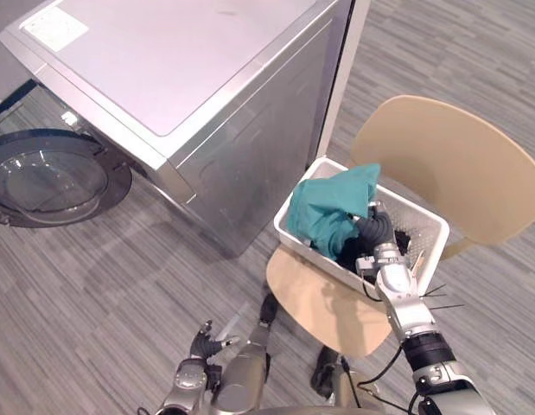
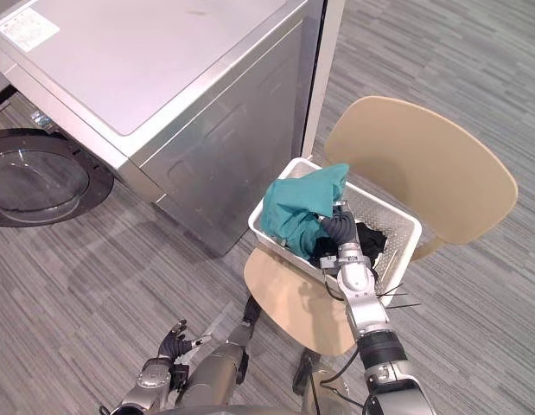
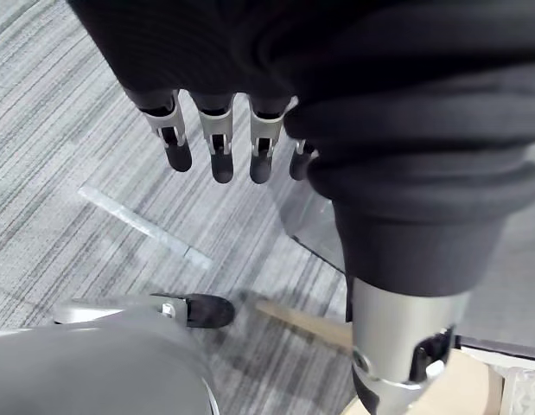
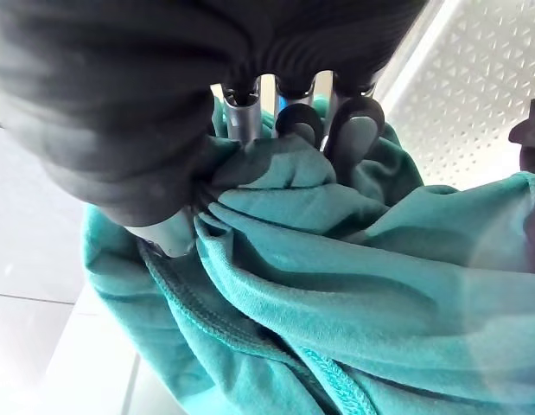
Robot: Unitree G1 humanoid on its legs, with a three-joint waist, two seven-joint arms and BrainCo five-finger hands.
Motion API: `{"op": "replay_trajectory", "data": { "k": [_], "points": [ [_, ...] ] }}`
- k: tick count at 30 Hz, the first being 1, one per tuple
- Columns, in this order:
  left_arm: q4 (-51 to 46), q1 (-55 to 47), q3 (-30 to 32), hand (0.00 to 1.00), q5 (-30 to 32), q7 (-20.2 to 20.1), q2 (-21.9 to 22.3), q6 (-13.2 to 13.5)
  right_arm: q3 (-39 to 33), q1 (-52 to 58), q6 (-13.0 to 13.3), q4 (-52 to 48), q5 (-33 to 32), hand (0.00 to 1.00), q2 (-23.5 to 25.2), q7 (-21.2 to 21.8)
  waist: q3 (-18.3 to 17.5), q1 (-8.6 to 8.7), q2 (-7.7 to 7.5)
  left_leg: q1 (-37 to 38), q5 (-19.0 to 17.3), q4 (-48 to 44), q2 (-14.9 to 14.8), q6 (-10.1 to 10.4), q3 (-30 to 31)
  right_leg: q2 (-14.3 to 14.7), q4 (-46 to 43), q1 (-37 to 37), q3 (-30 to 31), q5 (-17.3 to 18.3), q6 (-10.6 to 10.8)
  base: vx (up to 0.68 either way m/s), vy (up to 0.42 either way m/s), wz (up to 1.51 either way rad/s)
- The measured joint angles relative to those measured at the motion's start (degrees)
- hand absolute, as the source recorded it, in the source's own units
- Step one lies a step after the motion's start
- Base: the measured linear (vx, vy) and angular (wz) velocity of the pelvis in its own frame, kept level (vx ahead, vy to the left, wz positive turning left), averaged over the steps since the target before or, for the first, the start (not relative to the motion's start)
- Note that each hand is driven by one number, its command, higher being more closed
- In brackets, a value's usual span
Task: Pick up the laundry basket with both hands and put the clothes into the washing machine.
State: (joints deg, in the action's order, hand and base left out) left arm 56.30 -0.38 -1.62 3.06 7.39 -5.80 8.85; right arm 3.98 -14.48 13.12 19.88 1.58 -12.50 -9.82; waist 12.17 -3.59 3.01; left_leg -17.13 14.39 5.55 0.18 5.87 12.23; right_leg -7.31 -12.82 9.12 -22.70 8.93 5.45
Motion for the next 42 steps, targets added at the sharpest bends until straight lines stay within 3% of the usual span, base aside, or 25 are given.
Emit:
{"op": "replay_trajectory", "data": {
  "k": [4,8,14,17,20,21,23,25,26,28,29,30,31,33,34,36,38,39,40,42],
  "points": [
    [-0.06,-0.60,0.12,0.00,0.02,0.04,-0.13,-0.11,-1.02,1.02,0.00,-0.01,-2.63,1.00,1.16,0.17,-0.43,0.32,-0.11,1.10,-0.41,-0.01,-0.01,-0.60,-1.18,0.23,1.24,-1.15,1.29,-0.63,0.27,0.03,-0.028,-0.12],
    [0.11,-1.31,0.76,0.00,-0.01,0.08,-0.09,-0.32,-1.29,1.79,0.12,-5.37,-10.22,1.00,2.67,1.67,-1.08,1.20,-0.34,2.96,-1.40,-0.05,-0.37,-2.01,-4.79,0.50,3.28,-2.01,4.93,-2.11,0.66,0.05,-0.018,-0.46],
    [0.49,-1.99,1.68,0.00,-0.19,0.20,-0.11,-0.73,0.89,3.27,3.72,-17.21,-20.78,1.00,6.83,4.18,-2.62,1.27,-2.04,6.39,-3.26,-0.11,-1.76,-4.10,-14.30,1.29,6.12,-1.88,14.64,-5.55,0.02,0.07,-0.018,-0.82],
    [0.61,-1.24,0.44,0.00,-0.32,0.19,-0.07,-0.69,1.37,4.84,5.23,-22.04,-23.43,1.00,7.65,5.05,-2.49,2.98,-2.45,5.51,-5.32,-3.33,-0.95,-4.60,-13.73,0.58,-1.63,0.65,16.51,-1.61,0.23,0.03,-0.035,0.02],
    [0.24,-0.50,0.03,0.00,-1.34,0.27,-0.41,0.21,1.57,7.74,6.26,-25.70,-23.77,1.00,7.78,5.15,-2.51,2.97,-2.55,2.11,-7.41,-10.09,-0.67,-5.02,-10.42,0.95,-7.46,0.94,20.52,2.21,1.23,0.03,-0.028,0.84],
    [-0.15,-0.35,0.00,0.00,-1.41,0.32,-0.85,0.57,1.69,8.48,6.70,-26.87,-23.76,1.00,8.46,5.32,-2.51,3.11,-3.10,1.01,-7.41,-11.43,0.08,-4.95,-7.97,1.26,-12.49,1.37,23.21,5.31,1.03,0.00,-0.138,1.15],
    [-0.92,-0.74,0.08,0.00,-1.80,0.50,-1.30,0.57,2.91,8.10,6.76,-27.04,-23.86,1.00,8.82,6.25,-2.88,2.27,-4.28,-0.74,-7.10,-12.89,0.88,-3.64,-5.24,2.04,-11.65,0.42,25.57,8.51,-0.23,-0.07,-0.203,0.90],
    [-3.47,-2.08,-0.07,0.00,-3.91,1.43,-0.54,0.58,5.69,7.36,6.79,-26.80,-24.45,1.00,7.82,7.02,-2.88,1.05,-2.07,-2.15,-5.33,-10.51,-2.10,-1.25,-1.44,5.48,-8.04,-0.08,22.09,6.96,-1.95,-0.18,-0.224,0.53],
    [-5.03,-2.75,-0.11,0.00,-4.65,1.71,-0.36,0.56,6.25,7.36,6.79,-26.43,-24.56,1.00,7.39,7.27,-2.87,1.00,-1.98,-2.14,-4.79,-9.30,-2.60,-0.95,-0.79,5.98,-8.03,0.05,20.96,6.66,-2.48,-0.19,-0.211,0.71],
    [-12.67,-4.45,-2.65,0.00,-6.99,2.71,0.03,0.60,7.12,7.04,6.65,-23.69,-24.43,1.00,7.09,7.35,-2.43,0.90,-0.87,-1.03,-5.32,-4.60,-4.82,-1.76,-0.37,7.98,-8.28,-0.72,16.59,5.99,-3.73,-0.17,-0.283,0.94],
    [-14.85,-4.70,-3.68,0.00,-7.48,2.74,0.00,0.68,7.17,6.91,6.53,-22.85,-24.29,1.00,6.87,7.28,-2.26,0.90,-0.56,-0.22,-6.41,-2.71,-5.51,-3.15,-1.53,8.30,-7.61,-1.43,15.92,5.20,-4.86,-0.22,-0.242,1.27],
    [-19.42,-3.31,-5.76,0.00,-7.60,2.69,-0.03,1.92,6.76,6.42,6.48,-21.54,-23.64,1.00,6.46,7.26,-1.84,1.10,-1.47,-1.32,-11.73,-5.30,-4.70,-7.07,-8.47,5.73,-4.35,-2.48,13.16,3.73,-6.23,-0.19,-0.119,1.45],
    [-23.54,-3.13,-7.10,0.00,-7.45,2.56,0.29,2.34,6.59,6.11,6.38,-20.89,-23.21,1.00,5.60,7.27,-1.81,1.50,-1.37,-3.29,-11.77,-14.37,-3.56,-7.10,-12.46,3.00,-4.71,-2.35,10.36,3.43,-6.53,-0.25,-0.151,1.46],
    [-30.88,-5.33,-7.01,0.00,-7.45,2.60,0.80,3.16,6.80,6.09,6.32,-20.80,-22.69,1.00,4.22,7.36,-2.20,2.32,-0.78,-2.15,-12.96,-24.88,-3.45,-6.98,-16.08,1.20,-3.67,-2.75,8.45,2.48,-6.35,-0.13,-0.047,0.82],
    [-35.16,-6.45,-6.94,0.00,-7.42,2.61,0.96,3.90,7.26,6.05,6.28,-20.81,-22.20,1.00,3.23,7.43,-2.95,2.51,0.43,-0.08,-15.85,-28.86,-4.61,-5.85,-17.15,1.12,-2.60,-2.87,7.23,1.54,-6.23,-0.09,0.039,0.55],
    [-39.07,-6.52,-6.96,0.00,-7.21,2.60,1.12,4.86,7.53,5.99,6.20,-20.81,-21.28,1.00,2.99,7.64,-3.65,2.67,1.48,4.02,-18.83,-27.38,-5.72,-4.69,-17.86,1.14,-1.22,-2.80,5.79,0.51,-5.88,-0.06,0.071,0.50],
    [-43.35,-5.05,-7.29,0.00,-5.89,2.67,1.69,6.15,7.91,5.86,5.78,-20.80,-20.00,1.00,3.11,8.63,-4.91,2.60,3.40,9.92,-18.08,-14.23,-6.11,-2.83,-18.14,1.95,1.27,-3.09,2.95,-1.21,-4.79,-0.05,0.104,0.65],
    [-44.03,-4.50,-7.44,0.00,-4.91,2.86,1.76,6.41,8.22,5.78,5.52,-20.79,-19.92,1.00,3.25,8.92,-4.94,2.58,3.29,10.68,-17.57,-11.88,-6.11,-2.00,-17.74,2.04,1.65,-3.22,2.14,-1.54,-4.65,-0.05,0.123,0.56],
    [-45.17,-3.55,-7.90,0.00,-3.85,3.10,1.62,6.50,9.44,5.69,5.02,-20.57,-19.90,1.00,3.92,9.05,-5.08,2.43,2.19,11.37,-15.90,-9.39,-5.53,-1.22,-16.85,1.73,2.64,-3.72,1.12,-2.40,-4.20,-0.04,0.143,0.48],
    [-47.87,-3.54,-9.50,0.00,-1.59,4.30,1.43,6.58,13.16,4.81,4.36,-19.67,-19.02,1.00,5.91,10.24,-5.81,1.80,0.75,13.23,-15.12,-8.15,-4.29,-1.61,-15.97,1.17,5.27,-6.60,0.53,-3.41,-3.19,-0.02,0.135,0.32]
  ]
}}
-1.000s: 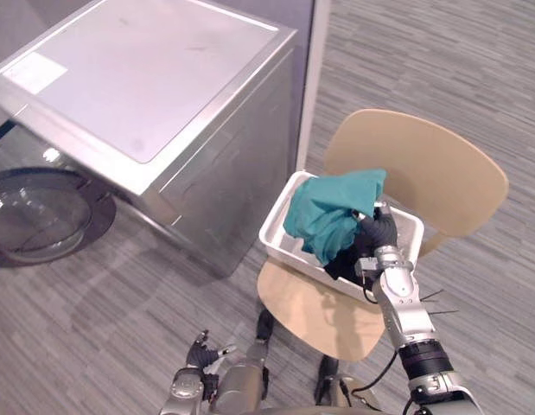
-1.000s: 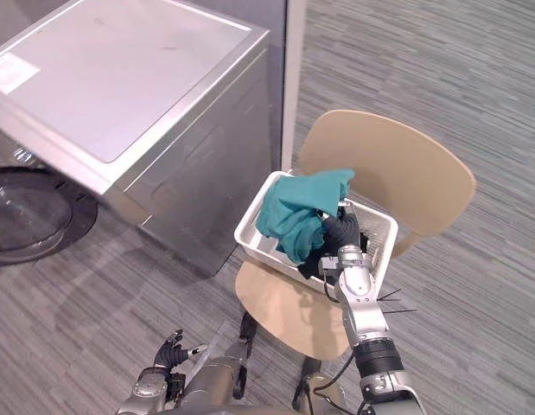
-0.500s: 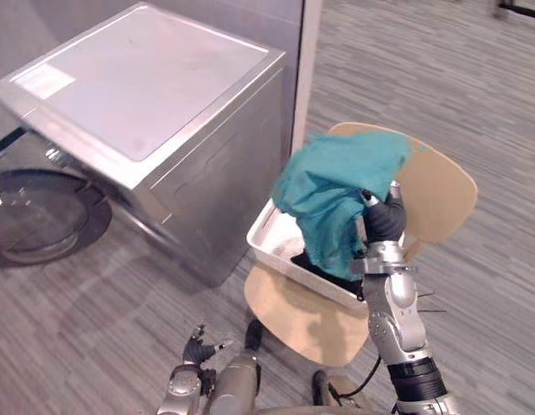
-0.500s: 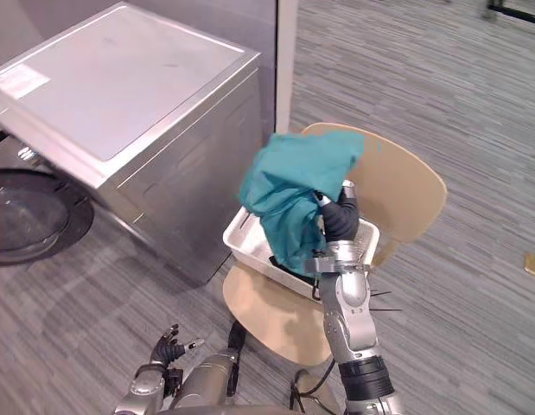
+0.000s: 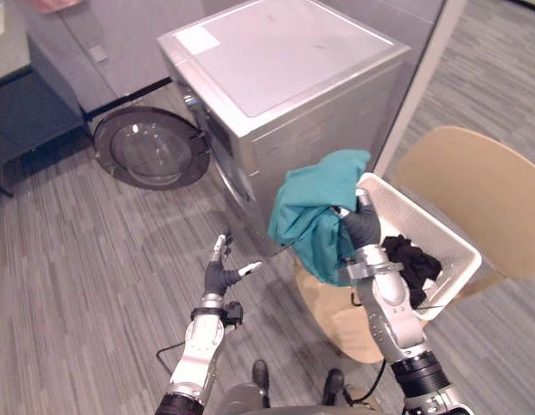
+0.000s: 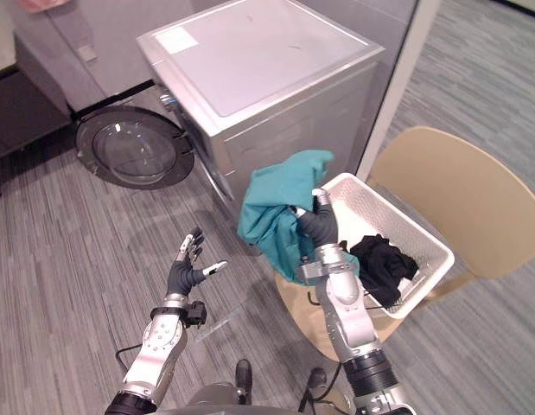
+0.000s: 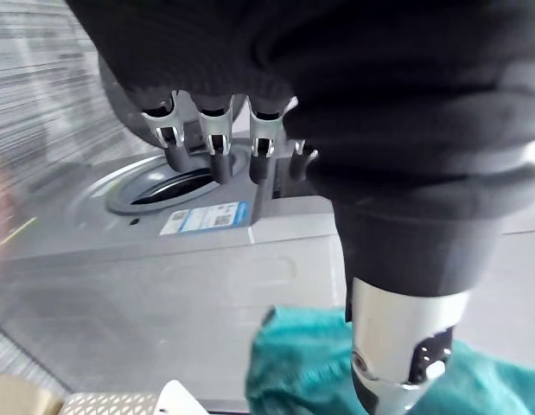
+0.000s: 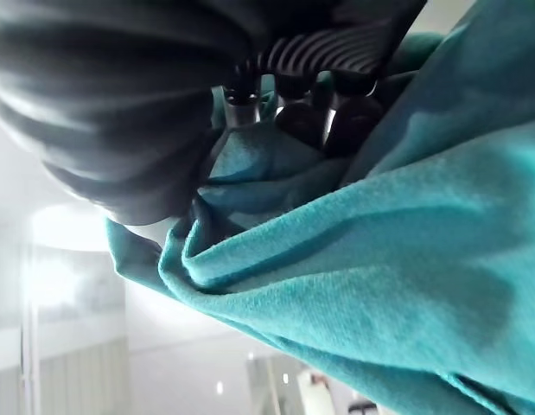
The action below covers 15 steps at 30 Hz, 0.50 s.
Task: Pick up the laundry basket with both hands and put the clothes into the washing machine.
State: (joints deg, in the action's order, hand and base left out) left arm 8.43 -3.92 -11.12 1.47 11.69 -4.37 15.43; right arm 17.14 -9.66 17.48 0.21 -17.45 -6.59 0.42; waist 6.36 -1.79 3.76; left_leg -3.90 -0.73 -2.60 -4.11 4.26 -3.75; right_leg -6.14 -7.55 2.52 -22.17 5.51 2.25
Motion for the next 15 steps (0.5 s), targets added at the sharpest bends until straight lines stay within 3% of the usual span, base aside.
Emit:
{"op": "replay_trajectory", "data": {
  "k": [4,8,9,13,14,15],
  "points": [
    [-1.96,1.98,-3.41,0.00,2.26,1.19,-0.88,0.96,8.60,-4.14,-0.21,3.79,0.35,1.00,1.58,1.82,-1.80,-0.77,-0.57,0.66,1.12,0.76,1.10,-0.24,1.17,-0.05,3.16,-2.43,-0.48,-1.55,0.56,-0.02,0.070,0.20],
    [-1.66,4.33,-6.85,0.00,3.92,2.39,-1.62,0.95,14.84,-8.09,-0.51,6.14,0.53,1.00,3.42,3.26,-2.02,-0.97,-0.88,0.71,3.92,2.81,1.13,0.12,2.21,0.47,5.62,-3.30,-1.14,-3.46,-0.24,-0.08,0.015,0.19],
    [-0.69,5.43,-7.35,1.00,4.95,2.53,-1.68,0.66,16.01,-9.15,-0.55,6.76,0.46,1.00,3.53,3.34,-2.04,-1.08,-0.86,0.95,4.93,3.71,0.83,0.27,2.25,0.93,5.91,-3.27,-1.09,-3.86,-0.68,-0.13,-0.033,0.05],
    [1.78,7.77,-8.29,1.00,6.24,3.30,-3.40,-0.19,18.91,-9.47,-1.10,7.52,-0.31,1.00,3.68,3.34,-2.73,-1.01,-1.18,1.80,6.35,5.95,-0.20,0.53,2.33,2.47,6.53,-3.18,-0.74,-4.08,-1.75,-0.13,-0.038,-0.04],
    [2.40,8.14,-8.60,1.00,7.27,3.44,-4.04,-0.37,19.70,-9.46,-1.46,7.52,-1.05,0.00,3.68,3.41,-2.93,-0.94,-1.22,1.84,6.53,6.31,-0.79,0.60,2.37,3.03,7.00,-3.14,-0.29,-4.24,-2.04,-0.12,-0.056,-0.12],
    [3.36,8.70,-8.61,1.00,8.24,3.48,-4.59,-0.66,20.49,-9.47,-2.05,7.51,-2.01,0.00,3.67,3.50,-3.05,-0.89,-1.32,1.93,6.80,6.58,-1.09,0.89,2.36,3.70,7.55,-3.12,0.39,-4.41,-2.10,-0.12,-0.057,-0.14]
  ]
}}
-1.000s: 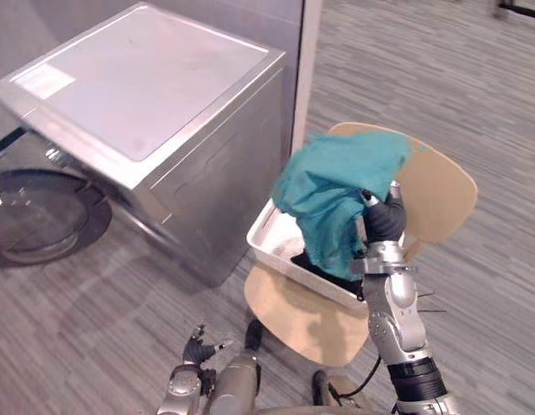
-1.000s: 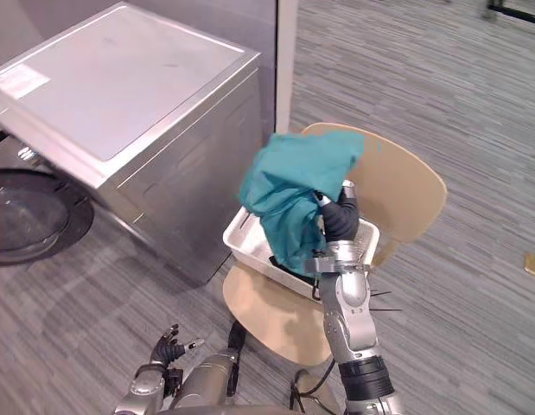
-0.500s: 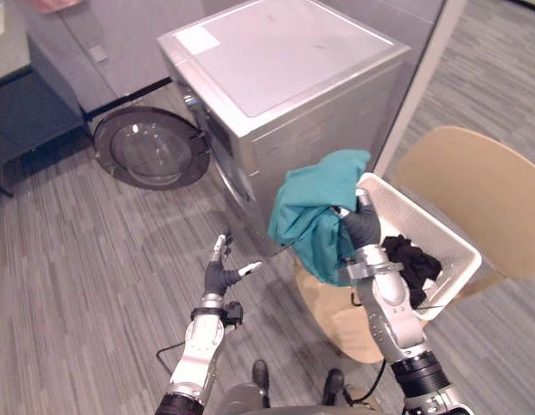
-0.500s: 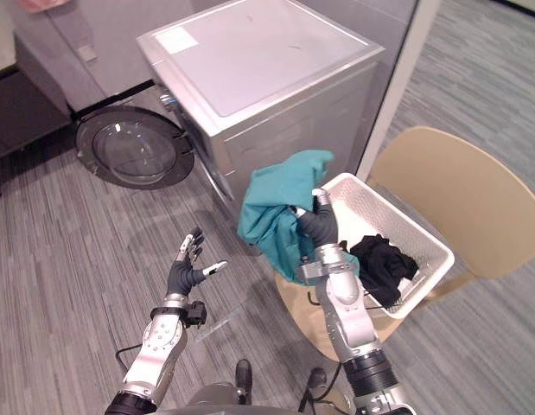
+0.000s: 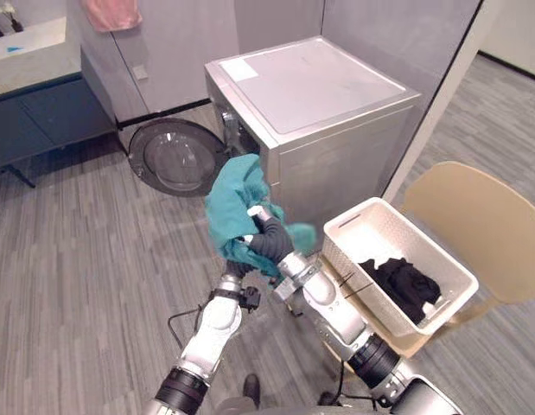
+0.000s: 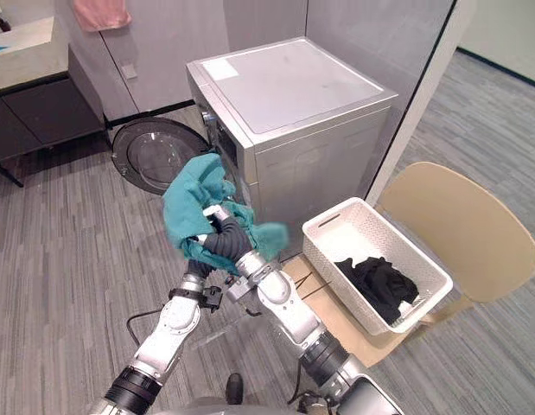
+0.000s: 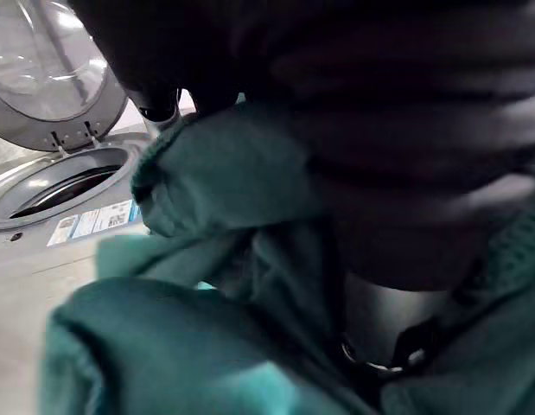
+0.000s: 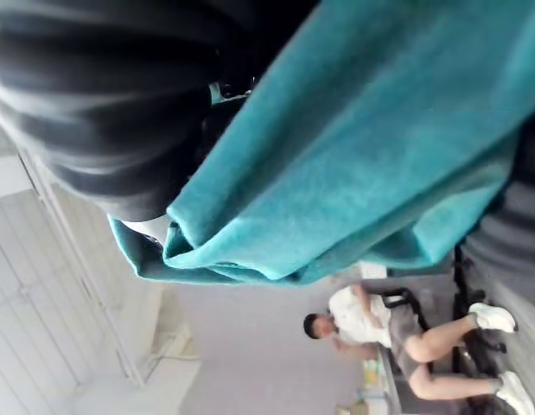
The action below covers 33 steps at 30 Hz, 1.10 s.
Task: Pick up the laundry basket with both hands and put the clothes into the washing machine.
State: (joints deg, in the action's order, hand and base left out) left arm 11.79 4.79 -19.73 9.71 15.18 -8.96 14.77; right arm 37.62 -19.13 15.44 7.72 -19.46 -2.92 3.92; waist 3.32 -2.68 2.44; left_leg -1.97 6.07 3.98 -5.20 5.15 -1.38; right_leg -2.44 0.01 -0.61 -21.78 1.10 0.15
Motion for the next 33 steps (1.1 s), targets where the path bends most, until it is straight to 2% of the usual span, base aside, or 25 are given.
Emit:
{"op": "replay_trajectory", "data": {
  "k": [7,11,13,15,19,21,23,25,27,28,29,30,31,32,33],
  "points": [
    [0.28,0.10,0.07,1.00,-0.05,1.49,-0.84,-0.05,1.98,0.01,-0.19,-0.09,0.19,0.00,-0.54,0.02,-1.12,0.11,-0.47,-0.61,0.31,0.17,-1.93,0.55,-1.05,2.40,1.44,0.87,2.20,-2.11,-1.41,-0.05,-0.040,-0.13],
    [4.34,0.06,0.26,1.00,-0.13,1.21,-0.17,-0.01,0.25,2.49,-0.17,-0.16,7.27,0.00,-2.71,-0.11,-1.65,0.16,-0.39,-0.56,0.53,0.16,-2.41,0.90,-1.33,3.02,1.66,0.89,2.60,-2.27,-1.63,0.01,-0.008,-0.06],
    [6.84,-0.36,0.73,1.00,-0.60,0.71,0.80,-0.08,-2.27,5.82,-0.17,-0.74,13.18,0.00,-3.43,-0.51,-1.67,0.18,-0.43,-0.57,0.53,0.20,-2.61,0.90,-1.31,3.26,1.64,0.89,2.63,-2.27,-1.64,0.02,0.006,0.00],
    [9.05,-2.92,3.19,1.00,-1.21,-0.39,2.13,-0.23,-6.84,11.49,0.01,-2.80,20.63,0.00,-5.44,-1.55,-1.67,0.21,-0.43,-0.50,0.53,0.20,-2.73,0.90,-1.33,3.41,1.57,0.87,2.76,-2.18,-1.69,0.02,0.009,-0.01],
    [12.01,-7.95,8.50,1.00,-3.84,-2.07,2.13,-0.52,-14.72,18.61,-0.12,-2.52,26.61,0.00,-7.44,-3.43,-1.66,0.45,-0.44,0.34,0.53,1.11,-2.85,0.90,-1.75,3.58,1.33,0.81,3.04,-2.01,-1.69,-0.01,0.019,-0.05],
    [15.69,-10.43,12.66,1.00,-7.12,-2.73,1.97,-0.55,-17.92,21.73,-0.11,-1.79,30.55,0.00,-9.10,-4.41,-1.57,0.43,-0.53,0.22,0.53,1.27,-2.80,0.91,-1.74,3.51,1.36,0.95,2.96,-1.82,-1.40,-0.03,0.034,0.00],
    [19.06,-11.83,15.62,1.00,-9.05,-2.77,1.87,-0.71,-19.24,23.27,-0.05,1.91,33.28,0.00,-9.23,-4.92,-1.20,0.37,-0.95,-1.08,0.56,1.03,-2.71,0.94,-1.23,3.39,1.30,1.58,2.31,-1.55,-1.08,-0.06,0.031,0.18],
    [21.57,-12.26,17.01,1.00,-10.16,-2.93,1.85,-0.98,-20.18,24.14,-0.20,6.84,34.48,0.00,-9.15,-4.94,-0.45,0.34,-1.21,-3.46,0.79,0.45,-2.42,1.24,0.31,3.00,0.81,2.66,-0.05,-1.17,-0.98,-0.05,0.022,0.56],
    [24.31,-12.23,17.55,1.00,-10.25,-3.80,2.01,-1.13,-21.60,24.28,-0.50,13.29,35.68,0.00,-8.79,-4.96,0.45,0.42,-0.98,-7.00,1.12,-1.21,-1.82,0.64,2.43,1.82,-1.16,4.39,-3.93,0.14,-0.87,-0.06,0.028,0.93],
    [25.52,-12.24,17.55,1.00,-10.25,-4.12,2.16,-1.68,-22.93,24.41,-1.08,17.14,36.02,0.00,-8.63,-5.06,1.13,0.53,-0.86,-8.54,-0.11,-1.56,-1.88,-2.05,-1.07,0.48,-2.16,4.74,-7.35,0.98,-0.81,0.01,0.090,1.39],
    [26.48,-12.25,17.61,1.00,-10.29,-4.29,2.62,-2.03,-23.73,24.70,-2.11,19.60,36.18,0.00,-8.31,-5.14,1.60,0.63,-1.16,-8.94,-2.84,-1.94,-1.86,-6.05,-8.10,-1.84,-2.55,4.79,-10.52,1.64,-0.19,0.06,0.118,1.48],
    [26.75,-12.23,17.62,1.00,-10.36,-4.35,2.94,-2.03,-23.88,24.58,-2.28,20.38,36.26,0.00,-8.55,-5.28,1.81,0.72,-1.11,-9.24,-3.17,-2.31,-1.91,-6.56,-11.34,-2.80,-3.04,4.81,-11.82,1.69,-0.14,0.14,0.196,1.52],
    [27.10,-12.46,17.60,1.00,-10.93,-4.84,3.79,-2.04,-24.54,24.29,-2.40,22.22,36.48,0.00,-8.91,-5.49,2.14,0.98,-0.69,-9.10,-3.18,-3.50,-2.16,-6.62,-18.81,-4.64,-4.89,4.79,-14.04,2.33,1.08,0.20,0.225,1.29],
    [27.10,-13.28,17.68,1.00,-11.73,-5.04,4.33,-2.03,-25.08,23.56,-2.60,24.38,36.59,0.00,-8.94,-6.24,2.24,0.93,0.55,-8.12,-0.45,-4.39,-3.14,-5.35,-24.50,-5.54,-7.20,4.53,-16.53,3.40,2.38,0.21,0.215,1.19],
    [27.30,-13.26,17.88,1.00,-11.91,-5.09,4.23,-2.06,-25.21,22.98,-2.69,25.49,36.59,0.00,-8.69,-6.52,2.36,1.07,0.70,-8.29,1.21,-4.53,-3.33,-4.45,-24.84,-6.08,-7.98,4.31,-17.38,3.82,2.71,0.18,0.158,0.85]
  ]
}}
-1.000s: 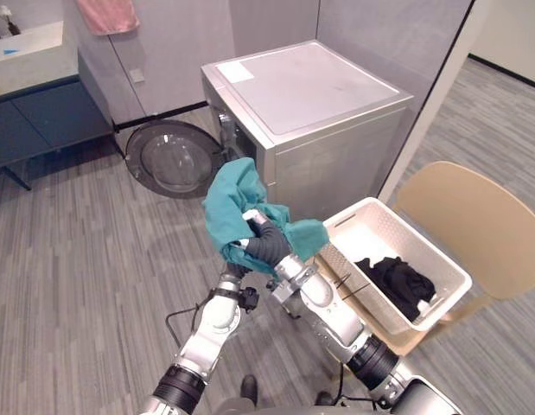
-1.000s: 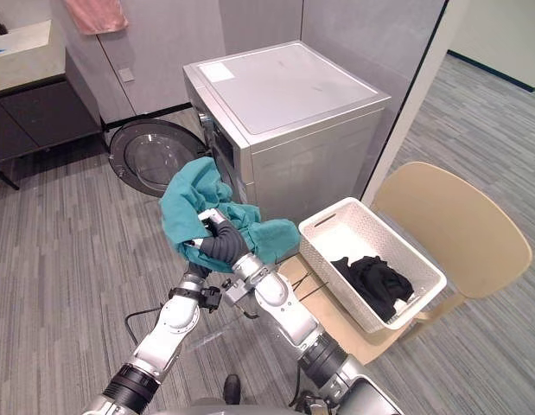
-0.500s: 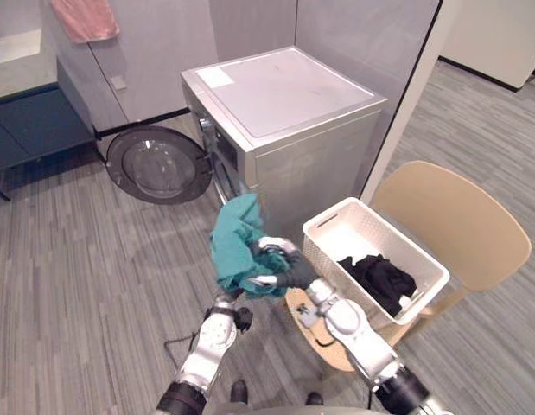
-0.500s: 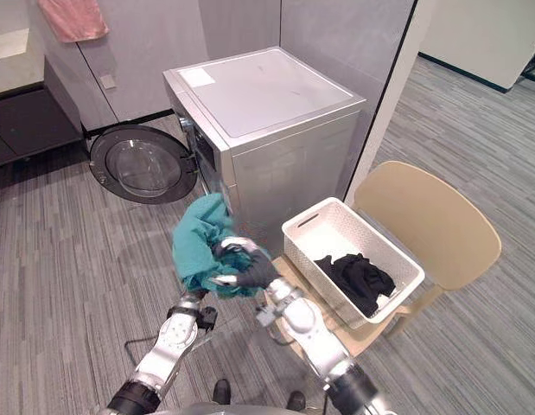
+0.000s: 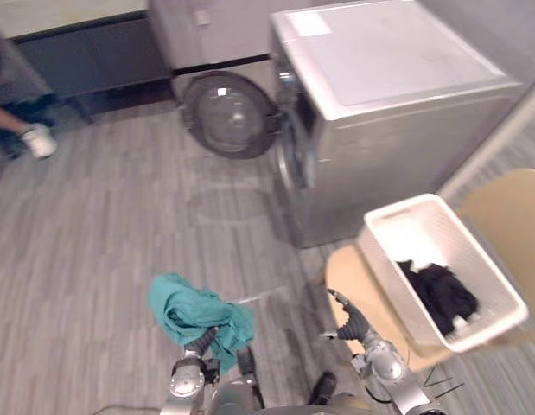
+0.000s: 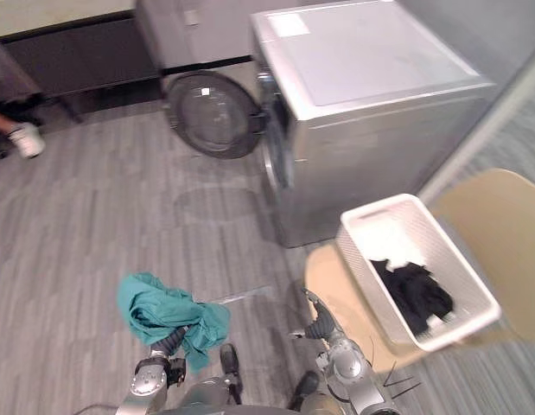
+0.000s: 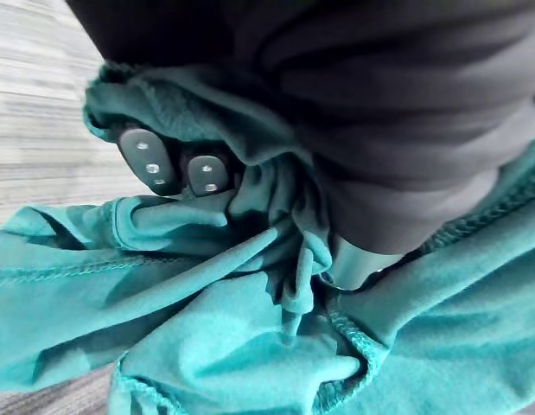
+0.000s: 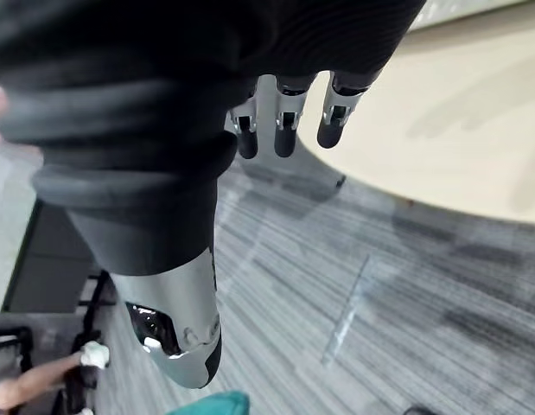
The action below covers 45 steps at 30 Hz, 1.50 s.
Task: Pick up the laundry basket with both hands and put the clothes into the washing machine.
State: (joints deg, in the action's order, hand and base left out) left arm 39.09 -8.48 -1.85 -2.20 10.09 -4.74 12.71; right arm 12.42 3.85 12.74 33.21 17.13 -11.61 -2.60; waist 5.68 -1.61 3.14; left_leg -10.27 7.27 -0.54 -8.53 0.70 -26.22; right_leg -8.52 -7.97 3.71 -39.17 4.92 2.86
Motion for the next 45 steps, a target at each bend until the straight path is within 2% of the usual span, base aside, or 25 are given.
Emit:
{"op": "replay_trajectory", "data": {
  "k": [4,6,7,9,10,11,14,16,18,20,21,24,25,26,28,30,32,34,35,37,39,41,42,43,45],
  "points": [
    [1.96,-0.51,2.02,1.00,-0.66,-0.04,-1.30,-0.01,-0.10,-2.43,-0.53,1.98,-0.04,0.00,4.30,-0.46,1.08,-0.76,-2.71,0.69,-1.81,0.35,4.24,-1.15,3.60,-3.75,-0.54,-2.50,-2.87,0.84,3.12,0.14,0.113,0.54],
    [2.02,-1.76,1.91,1.00,-0.62,-0.13,-0.93,-0.06,0.28,-2.38,-0.72,1.82,-0.04,0.00,5.57,-0.79,1.80,-0.68,-4.22,2.53,-6.84,-1.42,7.34,-2.04,4.97,-10.73,-12.36,-1.88,-2.37,5.11,4.84,0.15,0.161,0.43],
    [2.08,-2.41,1.73,1.00,-0.61,-0.16,-0.81,-0.11,0.62,-2.18,-0.79,1.58,-0.04,0.00,5.66,-0.87,1.98,-0.46,-4.51,3.58,-8.16,-2.28,8.77,-2.62,5.89,-14.30,-19.79,-0.67,0.13,5.70,3.86,0.16,0.173,0.57],
    [1.91,-2.87,1.46,1.00,-0.55,-0.10,-1.24,-0.08,1.52,-0.90,-0.84,1.34,-0.06,0.00,5.66,-0.82,2.28,0.46,-4.78,5.43,-11.11,-4.53,10.11,-4.14,9.06,-17.28,-35.35,5.75,11.95,2.14,-4.19,0.27,0.187,0.69],
    [1.90,-2.81,1.43,1.00,-0.51,-0.08,-1.77,-0.12,1.79,-0.63,-0.82,1.29,-0.20,0.00,6.06,-0.66,2.53,1.03,-4.70,5.85,-12.06,-5.40,9.90,-4.56,10.95,-14.94,-39.37,8.37,17.56,4.23,-3.64,0.37,0.136,0.84],
    [1.87,-2.56,1.48,1.00,-0.51,-0.02,-2.17,-0.13,1.80,-0.39,-0.81,1.24,-0.58,0.00,6.44,-0.27,3.14,1.45,-4.39,6.82,-13.02,-5.76,9.40,-4.76,13.17,-9.87,-41.32,11.50,22.79,8.29,-2.35,0.33,0.025,0.69],
    [1.87,-2.32,1.30,1.00,-0.51,-0.05,-3.03,-0.13,1.69,-0.10,-0.78,0.80,-1.38,0.00,6.23,0.11,3.97,2.84,-4.47,10.28,-14.58,-5.14,8.93,-4.54,15.73,-3.56,-37.49,16.73,25.43,10.78,-2.04,0.34,-0.013,0.65],
    [1.90,-0.66,0.79,1.00,-0.50,-0.06,-2.53,-0.16,1.68,-0.13,-0.75,0.76,-2.54,0.00,5.59,0.06,4.85,4.03,-4.07,13.08,-15.83,-5.39,8.62,-3.50,18.07,-0.66,-25.42,20.02,24.78,8.94,-1.14,0.39,-0.069,0.74],
    [1.89,1.98,-1.05,1.00,-0.23,-0.15,-2.62,0.08,1.56,-0.05,-0.79,0.76,-3.00,0.00,5.27,0.03,5.59,4.78,-4.30,15.87,-17.90,-5.00,8.86,-0.73,21.20,1.11,-7.41,20.58,25.40,0.68,-0.69,0.53,-0.164,0.89],
    [1.88,2.29,-2.37,1.00,0.35,-0.19,-2.17,0.09,1.60,0.50,-0.84,0.75,-3.00,0.00,5.07,0.06,5.21,5.24,-4.70,18.81,-21.45,-5.93,8.06,1.23,23.90,1.57,-8.83,20.73,27.48,-4.36,-2.94,0.59,-0.234,0.80],
    [1.91,1.88,-2.77,1.00,0.69,-0.92,-1.84,0.13,1.44,0.84,-0.86,0.75,-3.00,0.00,4.87,0.07,4.41,5.65,-3.20,18.77,-22.77,-8.48,6.60,3.43,24.87,1.74,-12.32,21.20,26.23,-4.88,-3.59,0.60,-0.244,0.73],
    [1.88,2.27,-2.87,1.00,0.81,-1.41,-0.77,0.04,0.97,0.13,-0.90,0.25,-2.89,0.00,4.92,0.06,5.21,5.59,-1.40,9.04,-21.19,-31.53,2.60,7.10,22.46,4.00,-13.45,18.70,24.83,-2.29,-6.17,0.55,-0.274,0.15],
    [1.88,1.65,-2.47,1.00,0.79,-1.50,0.09,0.00,1.59,0.05,-1.08,-0.22,-2.83,0.00,5.02,-0.02,5.71,4.70,-0.17,3.39,-17.85,-46.62,-1.72,9.35,20.99,7.17,-11.45,14.91,24.98,-1.28,-8.20,0.60,-0.235,-0.54],
    [1.88,1.04,-2.46,1.00,0.78,-1.62,0.18,-0.05,1.65,0.13,-1.44,-0.37,-2.86,0.00,5.53,-0.22,5.92,3.89,-0.29,0.15,-18.92,-56.91,-5.13,8.07,19.22,9.49,-9.67,10.41,25.48,-0.06,-9.32,0.60,-0.216,-0.64],
    [1.86,0.99,-2.50,1.00,0.77,-2.13,0.13,-0.10,1.24,0.11,-1.82,-0.39,-2.84,0.00,6.41,-1.13,6.17,3.66,-2.00,-2.62,-20.19,-61.35,-6.95,5.99,15.93,10.54,-6.76,4.31,27.68,1.30,-10.29,0.57,-0.180,-0.56],
    [1.27,1.26,-2.73,1.00,0.82,-2.49,0.15,-0.08,0.43,0.08,-1.81,-0.86,-2.87,0.00,6.55,-1.34,6.16,3.65,-3.13,-6.14,-21.18,-57.23,-7.26,4.34,13.02,10.65,-3.01,-0.22,29.91,1.27,-10.24,0.52,-0.126,-0.55],
    [0.71,2.46,-2.98,1.00,1.40,-2.51,0.18,-0.04,-1.00,0.07,-1.99,-0.69,-2.91,0.00,6.45,-1.48,6.31,3.63,-3.34,-9.28,-21.45,-44.99,-5.37,3.90,14.19,10.54,-0.47,-3.67,32.47,1.24,-10.10,0.50,-0.005,-0.67],
    [0.64,3.48,-3.10,1.00,1.89,-2.52,0.25,0.00,-2.46,0.15,-2.02,-0.44,-2.98,0.00,6.57,-1.50,6.69,2.99,-3.92,-9.62,-19.73,-26.25,0.68,6.56,25.17,9.43,-0.46,-6.50,36.96,2.93,-7.17,0.46,0.126,-0.97],
    [0.40,3.72,-3.12,1.00,1.88,-2.50,0.26,0.00,-2.50,0.38,-2.02,-0.20,-2.97,0.00,6.55,-1.52,6.62,2.67,-3.82,-9.79,-18.74,-22.34,1.65,7.59,28.58,9.29,-0.53,-6.76,38.41,3.34,-6.50,0.38,0.211,-1.17],
    [-0.44,3.25,-3.21,1.00,1.85,-2.39,0.58,0.05,-2.57,0.40,-1.89,-0.27,-2.94,0.00,6.24,-1.74,6.31,2.00,-2.73,-9.96,-13.81,-13.46,2.43,8.95,36.14,9.58,-0.84,-7.25,43.58,5.84,-2.97,0.43,0.342,-1.61],
    [-0.43,2.09,-4.65,1.00,1.85,-2.43,1.58,0.02,-2.47,1.80,-1.90,-0.46,-2.69,0.00,4.91,-1.74,5.00,1.51,0.18,-9.87,-8.11,-14.92,0.57,7.05,36.01,10.75,-3.73,-7.17,48.21,10.32,-0.78,0.40,0.462,-1.66],
    [-0.37,2.64,-6.34,1.00,1.86,-2.67,0.47,-0.45,-3.43,2.82,-2.33,0.17,-2.25,0.00,5.95,-1.91,4.20,2.31,-3.50,-10.14,-10.73,-19.68,3.03,5.77,31.18,6.89,-10.83,-4.06,50.25,14.48,1.82,0.29,0.458,-1.26],
    [-0.54,3.22,-6.62,1.00,1.87,-2.64,-1.08,-0.58,-2.86,3.49,-2.45,0.28,-1.69,0.00,7.28,-2.02,3.17,2.12,-6.92,-7.58,-11.92,-17.46,4.43,4.18,25.25,3.20,-16.95,0.58,49.41,14.13,2.97,0.20,0.278,-1.27],
    [-0.58,3.21,-6.65,1.00,1.88,-2.64,-1.62,-0.62,-2.53,3.27,-2.43,0.24,-1.58,0.00,7.75,-2.01,2.92,2.24,-7.55,-6.21,-12.03,-16.48,4.58,3.64,22.88,1.91,-18.99,2.05,47.50,13.30,3.16,0.24,0.312,-1.71],
    [-1.47,3.23,-6.57,1.00,1.85,-2.47,-2.95,-1.14,-1.63,2.08,-2.35,0.28,-0.86,0.00,8.90,-2.04,2.89,2.37,-7.62,-0.17,-13.01,-13.90,4.33,0.23,14.46,-3.48,-23.20,4.57,32.48,12.31,2.25,0.21,0.313,-1.65]
  ]
}}
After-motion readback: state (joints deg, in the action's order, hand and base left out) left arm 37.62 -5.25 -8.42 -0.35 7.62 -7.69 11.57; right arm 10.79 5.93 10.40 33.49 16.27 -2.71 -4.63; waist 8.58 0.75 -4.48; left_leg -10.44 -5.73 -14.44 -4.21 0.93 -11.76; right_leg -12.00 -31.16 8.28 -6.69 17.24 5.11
